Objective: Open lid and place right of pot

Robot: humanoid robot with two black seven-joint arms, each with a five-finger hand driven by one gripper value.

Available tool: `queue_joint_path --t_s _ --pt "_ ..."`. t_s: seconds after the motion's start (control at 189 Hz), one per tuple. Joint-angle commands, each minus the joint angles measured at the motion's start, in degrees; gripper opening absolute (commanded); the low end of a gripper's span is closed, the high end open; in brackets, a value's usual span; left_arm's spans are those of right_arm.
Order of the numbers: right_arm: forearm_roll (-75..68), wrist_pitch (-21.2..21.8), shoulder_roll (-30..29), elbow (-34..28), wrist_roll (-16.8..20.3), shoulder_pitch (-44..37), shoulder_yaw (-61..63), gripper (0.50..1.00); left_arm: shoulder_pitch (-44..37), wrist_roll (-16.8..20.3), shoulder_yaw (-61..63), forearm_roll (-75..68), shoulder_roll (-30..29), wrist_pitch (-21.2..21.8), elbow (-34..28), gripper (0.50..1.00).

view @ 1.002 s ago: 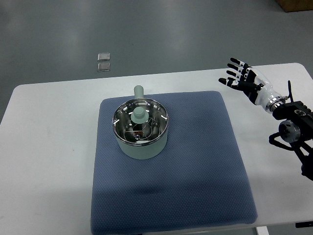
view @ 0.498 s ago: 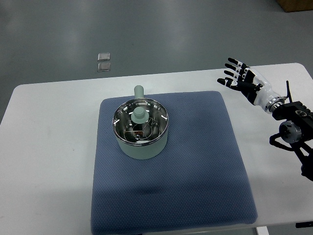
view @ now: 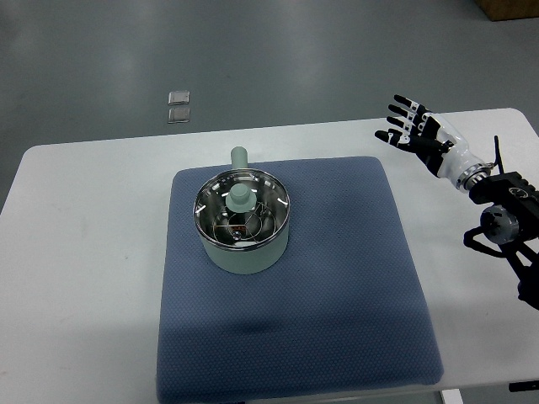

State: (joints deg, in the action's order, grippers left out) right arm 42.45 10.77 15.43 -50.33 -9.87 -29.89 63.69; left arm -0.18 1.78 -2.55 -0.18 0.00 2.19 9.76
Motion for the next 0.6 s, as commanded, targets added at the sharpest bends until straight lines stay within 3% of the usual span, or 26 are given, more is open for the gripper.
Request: queue_joint_path --t_s 0.0,0.594 --pt "0.0 0.3 -0.05 -0.12 -0.59 0.01 -0.23 0.93 0.0 0.07 0.0 0.0 0.0 0.01 0.0 1.0" --pt "-0.08 0.83 0.39 -0.04 -0.41 -0.25 -1.02 0.932 -0.09 0.07 0.0 0.0 0.0 0.01 0.0 1.0"
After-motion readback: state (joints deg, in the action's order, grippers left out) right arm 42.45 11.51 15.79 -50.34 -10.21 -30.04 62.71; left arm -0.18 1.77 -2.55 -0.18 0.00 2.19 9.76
